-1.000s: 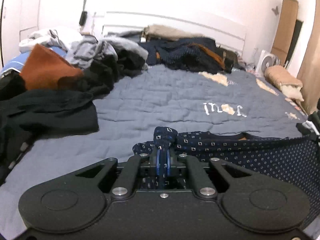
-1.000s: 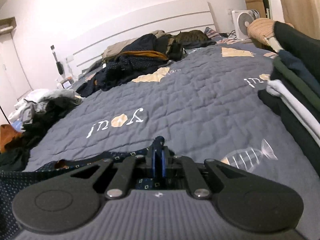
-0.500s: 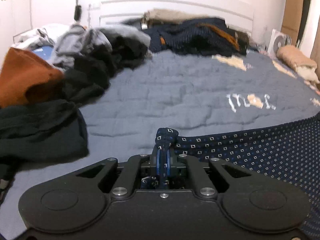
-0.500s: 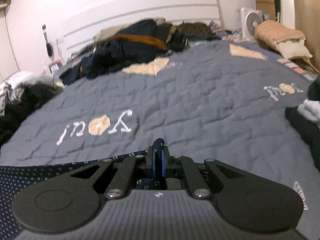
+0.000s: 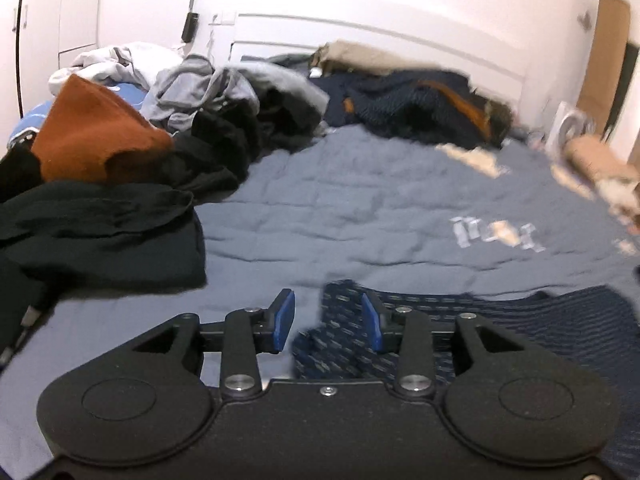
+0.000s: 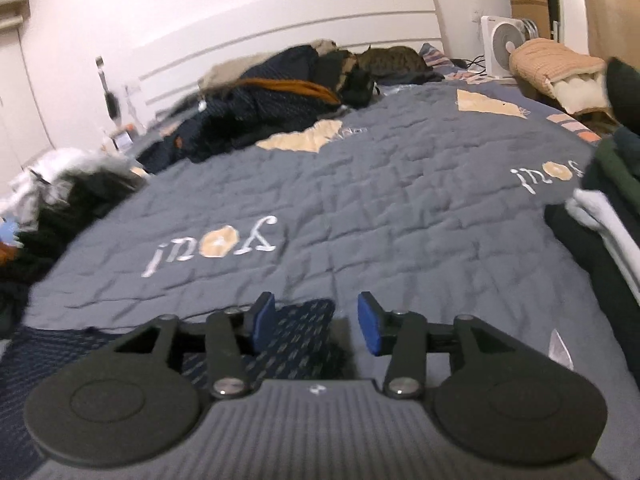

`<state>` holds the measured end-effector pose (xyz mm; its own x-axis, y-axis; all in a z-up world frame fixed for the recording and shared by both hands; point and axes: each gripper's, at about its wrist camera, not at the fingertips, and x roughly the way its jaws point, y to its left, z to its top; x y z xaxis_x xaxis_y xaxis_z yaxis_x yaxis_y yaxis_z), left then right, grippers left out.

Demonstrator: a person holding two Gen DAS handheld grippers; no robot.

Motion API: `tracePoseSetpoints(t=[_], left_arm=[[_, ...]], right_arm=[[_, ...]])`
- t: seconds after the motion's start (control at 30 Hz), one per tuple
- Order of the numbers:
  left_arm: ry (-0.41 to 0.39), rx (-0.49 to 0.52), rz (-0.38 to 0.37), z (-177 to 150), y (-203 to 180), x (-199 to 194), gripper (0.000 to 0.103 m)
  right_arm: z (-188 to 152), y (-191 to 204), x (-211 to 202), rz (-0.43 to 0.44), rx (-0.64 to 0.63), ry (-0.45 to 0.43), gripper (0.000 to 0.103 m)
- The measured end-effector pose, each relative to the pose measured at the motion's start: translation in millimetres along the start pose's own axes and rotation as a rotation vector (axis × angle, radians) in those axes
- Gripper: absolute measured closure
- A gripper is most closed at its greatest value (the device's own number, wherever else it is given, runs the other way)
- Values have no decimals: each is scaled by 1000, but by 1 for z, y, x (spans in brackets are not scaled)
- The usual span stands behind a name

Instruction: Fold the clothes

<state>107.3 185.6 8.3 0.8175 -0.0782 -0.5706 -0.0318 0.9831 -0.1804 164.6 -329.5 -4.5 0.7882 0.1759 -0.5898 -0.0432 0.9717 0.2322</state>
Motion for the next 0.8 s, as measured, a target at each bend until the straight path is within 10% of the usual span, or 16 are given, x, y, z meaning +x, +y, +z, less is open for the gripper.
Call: tracePoseSetpoints(t=[0.47,0.8], left_arm=[[62,-243,-205,-89,-45,-87,46],[81,-460,-150,-136,-16,-106,41]], right_arm=[[-111,3,-104,151,317,120,54],[-153,-19,-132,111,470,122,54]])
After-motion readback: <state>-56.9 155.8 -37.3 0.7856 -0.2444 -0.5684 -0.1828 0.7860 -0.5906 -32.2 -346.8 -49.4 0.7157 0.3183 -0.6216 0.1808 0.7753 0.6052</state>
